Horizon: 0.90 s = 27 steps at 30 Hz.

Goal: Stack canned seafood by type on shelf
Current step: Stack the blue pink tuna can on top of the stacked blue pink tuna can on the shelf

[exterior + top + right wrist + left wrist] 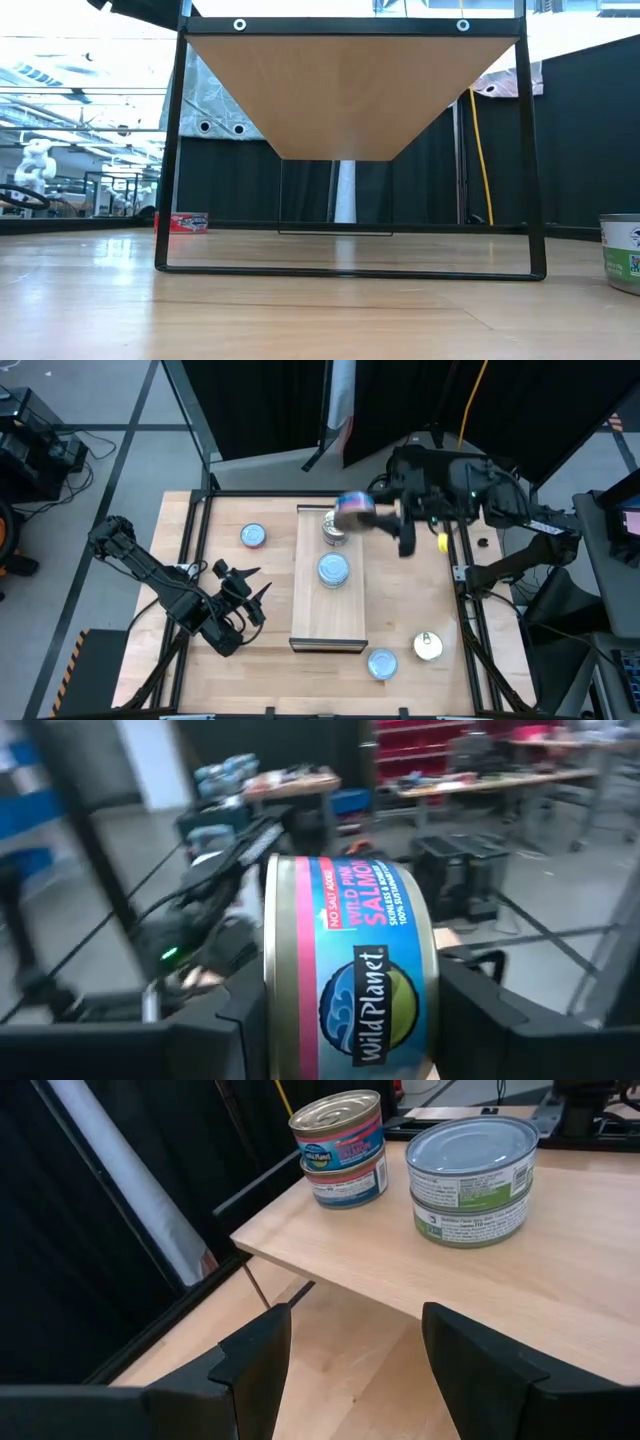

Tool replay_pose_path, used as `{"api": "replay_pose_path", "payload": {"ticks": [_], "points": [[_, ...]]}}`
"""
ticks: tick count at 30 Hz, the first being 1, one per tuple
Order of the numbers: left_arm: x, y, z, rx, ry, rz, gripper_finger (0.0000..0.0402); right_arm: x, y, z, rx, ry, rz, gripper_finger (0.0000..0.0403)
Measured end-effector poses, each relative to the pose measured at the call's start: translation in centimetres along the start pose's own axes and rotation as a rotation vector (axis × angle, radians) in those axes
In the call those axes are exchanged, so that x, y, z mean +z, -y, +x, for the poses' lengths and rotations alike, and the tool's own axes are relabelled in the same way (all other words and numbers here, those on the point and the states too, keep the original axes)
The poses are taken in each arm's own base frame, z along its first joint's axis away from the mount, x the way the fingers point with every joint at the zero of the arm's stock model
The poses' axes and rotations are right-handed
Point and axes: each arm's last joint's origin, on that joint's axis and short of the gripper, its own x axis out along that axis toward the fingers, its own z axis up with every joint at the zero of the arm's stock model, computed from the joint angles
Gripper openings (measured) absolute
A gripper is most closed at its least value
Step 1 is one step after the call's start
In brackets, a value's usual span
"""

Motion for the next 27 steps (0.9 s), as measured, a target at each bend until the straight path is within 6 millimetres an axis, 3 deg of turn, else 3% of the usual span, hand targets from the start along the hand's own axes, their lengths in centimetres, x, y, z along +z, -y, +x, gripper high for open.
{"api": "replay_pose_path", "payload": {"ticks": [8, 14, 18, 20, 24, 27], "points": [[0.0, 0.0, 0.0, 0.0, 0.0, 0.018, 0.0228, -1.0, 4.7, 3.0, -0.154, -0.056, 0.148, 0.019], [0.0, 0.0, 0.0, -0.002, 0.0, 0.019, 0.0228, -6.0, 7.6, 7.3, -0.213, -0.195, 0.261, 0.0191], [0.0, 0.1, 0.0, -0.007, -0.004, 0.016, 0.0228, -9.2, 9.3, 8.6, -0.192, -0.227, 0.361, 0.0191], [0.0, 0.1, -0.1, -0.012, -0.005, 0.017, 0.0228, -9.7, 9.7, 8.3, -0.142, -0.2, 0.387, 0.0191], [-0.1, 0.2, -0.4, -0.027, -0.003, 0.023, 0.0228, -10.5, 9.6, 5.4, -0.112, -0.186, 0.399, 0.0191], [-0.2, 0.3, -0.6, -0.032, -0.001, 0.027, 0.0228, -11.3, 9.6, 3.7, -0.103, -0.081, 0.432, 0.0191]]}}
